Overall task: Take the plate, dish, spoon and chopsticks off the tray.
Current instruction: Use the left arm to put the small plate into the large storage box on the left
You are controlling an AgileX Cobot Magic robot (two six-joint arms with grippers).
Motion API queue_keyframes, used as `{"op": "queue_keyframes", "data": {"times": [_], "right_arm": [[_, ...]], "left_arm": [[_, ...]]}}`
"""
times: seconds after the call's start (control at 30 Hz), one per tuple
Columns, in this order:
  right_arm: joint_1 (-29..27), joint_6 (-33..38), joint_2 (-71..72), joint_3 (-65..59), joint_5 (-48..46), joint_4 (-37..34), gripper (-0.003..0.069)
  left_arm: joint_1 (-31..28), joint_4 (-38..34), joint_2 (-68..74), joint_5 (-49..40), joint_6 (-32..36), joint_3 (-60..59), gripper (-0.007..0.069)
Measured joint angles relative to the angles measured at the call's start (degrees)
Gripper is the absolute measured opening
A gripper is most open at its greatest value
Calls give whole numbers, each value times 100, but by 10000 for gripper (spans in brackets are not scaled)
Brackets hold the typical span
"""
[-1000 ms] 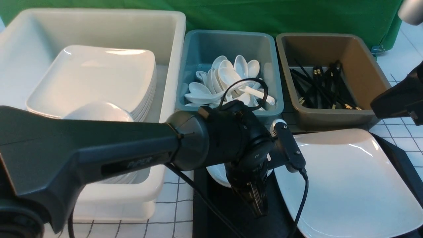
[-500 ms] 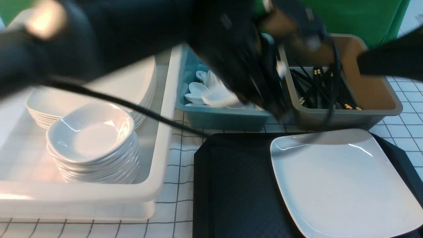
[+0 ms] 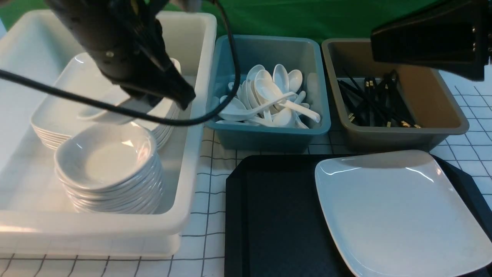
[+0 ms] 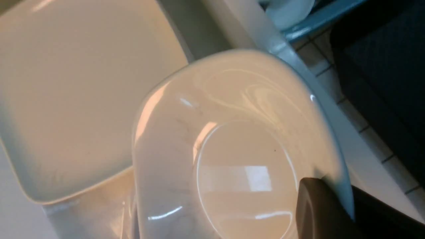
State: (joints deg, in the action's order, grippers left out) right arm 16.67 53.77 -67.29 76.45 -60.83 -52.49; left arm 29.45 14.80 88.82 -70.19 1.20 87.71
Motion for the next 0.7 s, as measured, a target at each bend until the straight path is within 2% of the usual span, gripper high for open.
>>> {"op": "queue_keyframes", "data": {"times": [0.2,0.5,0.63,0.67,0.7], "right_arm": [[0,2,-43,0,-69,0,-1],[0,-63,-43,0,-81,0,-1],[0,-108,-43,0,-81,0,-1],[0,-108,-43,0,-81,0,-1],[0,-108,-43,0,-81,0,-1]], "left_arm": [[-10,370,-15,-5,-325,-519,19],[-10,350,-109,1,-466,-873,35],[-10,335,-109,2,-540,-912,116],[-10,335,-109,2,-594,-916,180],[-10,335,-109,2,-599,-916,198]]}}
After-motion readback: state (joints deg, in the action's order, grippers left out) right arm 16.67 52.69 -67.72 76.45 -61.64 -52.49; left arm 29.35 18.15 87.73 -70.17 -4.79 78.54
